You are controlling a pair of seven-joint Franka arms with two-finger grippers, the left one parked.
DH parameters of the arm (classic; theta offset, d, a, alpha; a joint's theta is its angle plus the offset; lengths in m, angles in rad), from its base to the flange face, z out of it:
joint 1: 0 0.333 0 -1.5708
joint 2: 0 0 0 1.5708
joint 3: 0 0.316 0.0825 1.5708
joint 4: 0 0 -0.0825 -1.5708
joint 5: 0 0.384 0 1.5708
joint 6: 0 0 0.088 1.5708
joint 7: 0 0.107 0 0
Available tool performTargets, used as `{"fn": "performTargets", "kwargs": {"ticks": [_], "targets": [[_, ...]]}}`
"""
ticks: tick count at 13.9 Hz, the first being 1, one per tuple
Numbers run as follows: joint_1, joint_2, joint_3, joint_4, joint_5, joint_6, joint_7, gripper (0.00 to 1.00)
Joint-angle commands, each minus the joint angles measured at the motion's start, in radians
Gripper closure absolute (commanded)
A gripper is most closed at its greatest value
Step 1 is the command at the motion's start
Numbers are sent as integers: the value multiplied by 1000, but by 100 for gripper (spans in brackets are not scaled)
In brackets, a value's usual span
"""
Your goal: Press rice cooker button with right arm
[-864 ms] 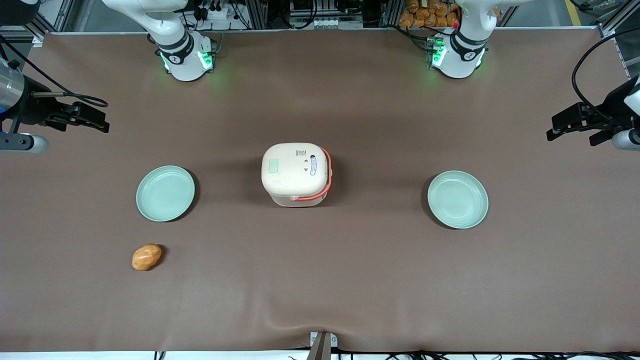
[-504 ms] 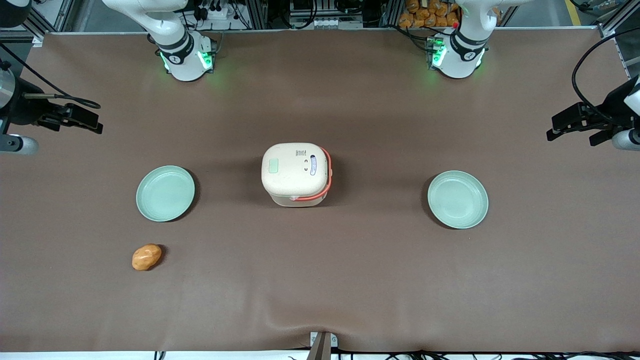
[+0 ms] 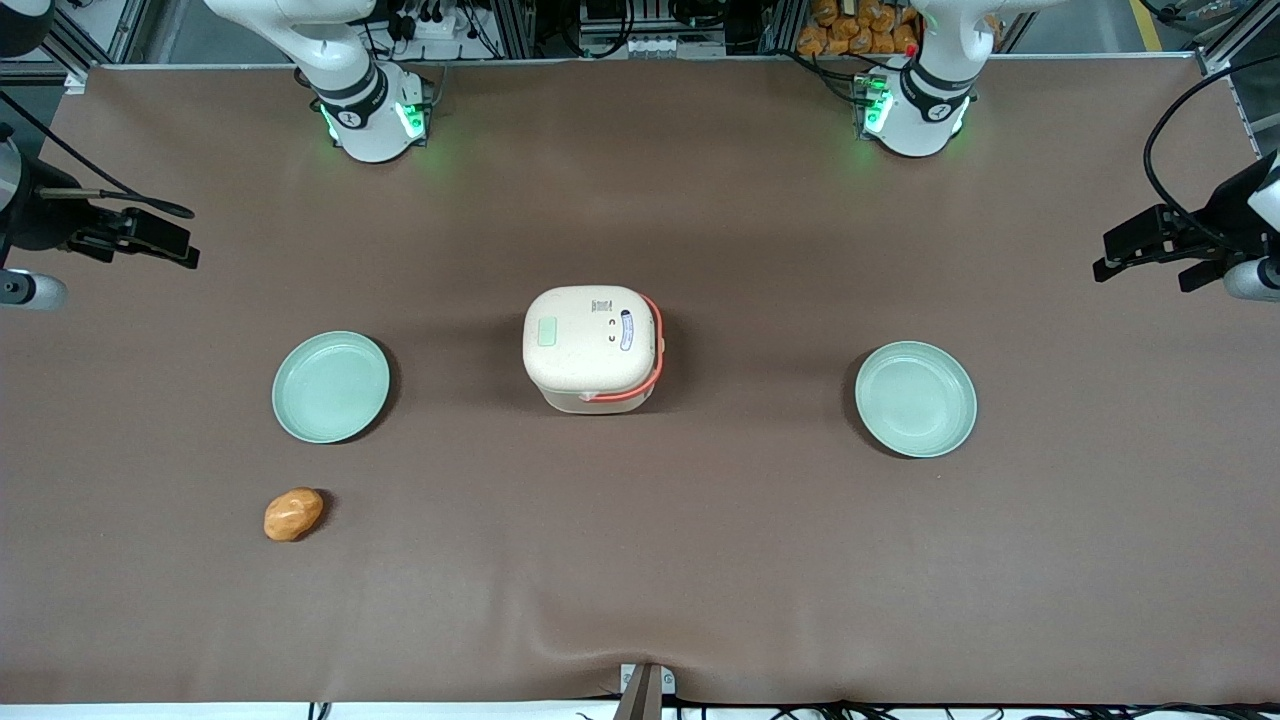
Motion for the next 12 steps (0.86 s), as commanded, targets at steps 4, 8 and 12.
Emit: {"fn": "performTargets", "kwargs": {"ticks": [4, 8, 12], "targets": [[1, -15, -13, 8, -24, 4, -5, 0], [24, -16, -25, 8, -123, 2, -50, 0], [21, -13, -25, 8, -131, 4, -65, 0]]}}
